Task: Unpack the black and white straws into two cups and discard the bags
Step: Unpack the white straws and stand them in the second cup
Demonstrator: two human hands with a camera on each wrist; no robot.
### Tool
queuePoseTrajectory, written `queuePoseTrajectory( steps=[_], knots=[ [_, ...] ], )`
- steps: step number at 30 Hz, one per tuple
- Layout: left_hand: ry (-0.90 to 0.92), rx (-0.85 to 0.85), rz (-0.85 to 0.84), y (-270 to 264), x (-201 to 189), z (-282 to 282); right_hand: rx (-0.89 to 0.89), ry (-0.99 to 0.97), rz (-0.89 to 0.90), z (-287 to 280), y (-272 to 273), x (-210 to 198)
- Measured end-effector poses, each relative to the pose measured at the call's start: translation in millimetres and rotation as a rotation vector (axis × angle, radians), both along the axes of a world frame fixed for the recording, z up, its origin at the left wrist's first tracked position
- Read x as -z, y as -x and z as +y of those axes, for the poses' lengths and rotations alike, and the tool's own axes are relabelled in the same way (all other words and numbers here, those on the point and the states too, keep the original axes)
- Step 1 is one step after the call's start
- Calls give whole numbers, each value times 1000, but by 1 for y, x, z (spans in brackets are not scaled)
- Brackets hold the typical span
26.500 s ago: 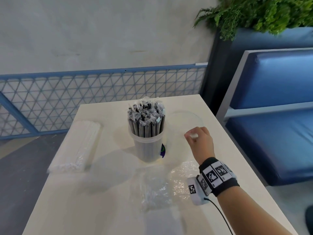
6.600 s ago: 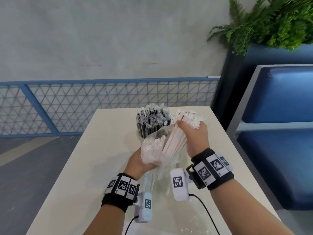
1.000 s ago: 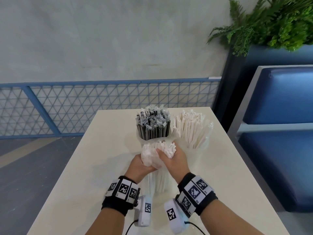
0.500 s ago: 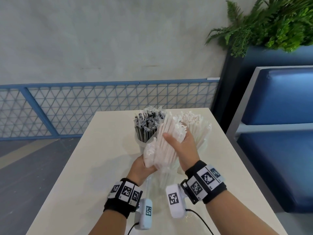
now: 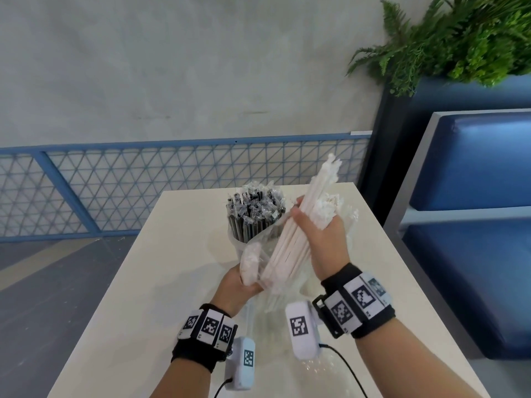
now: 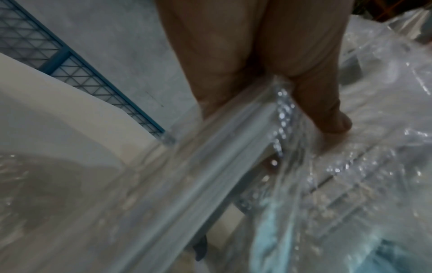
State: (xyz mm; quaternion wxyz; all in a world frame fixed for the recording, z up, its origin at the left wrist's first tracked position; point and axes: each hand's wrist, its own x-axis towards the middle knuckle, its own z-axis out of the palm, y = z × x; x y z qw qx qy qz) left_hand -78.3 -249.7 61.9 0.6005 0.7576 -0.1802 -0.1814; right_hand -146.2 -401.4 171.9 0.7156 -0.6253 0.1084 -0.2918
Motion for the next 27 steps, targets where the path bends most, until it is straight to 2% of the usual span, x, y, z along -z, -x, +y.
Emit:
queuePoseTrajectory(
  steps=[4,9,13,20,27],
  knots=[
    [-22,-23,3,-3,-1,2,79,-115,-168,-21,-2,-26],
    [15,-28,47,-5,-5,2,177,-293,-247,-37,-3,-32],
    [-18,-5,47,-4,-2,3,176,-340,-171,-37,-7,-19],
    [66,-48,83,2,-3,-2,24,-297,97,-17,-7,13],
    [96,-95,58,-1,-5,-1,208,-334,55,-33,-13,-6]
  ],
)
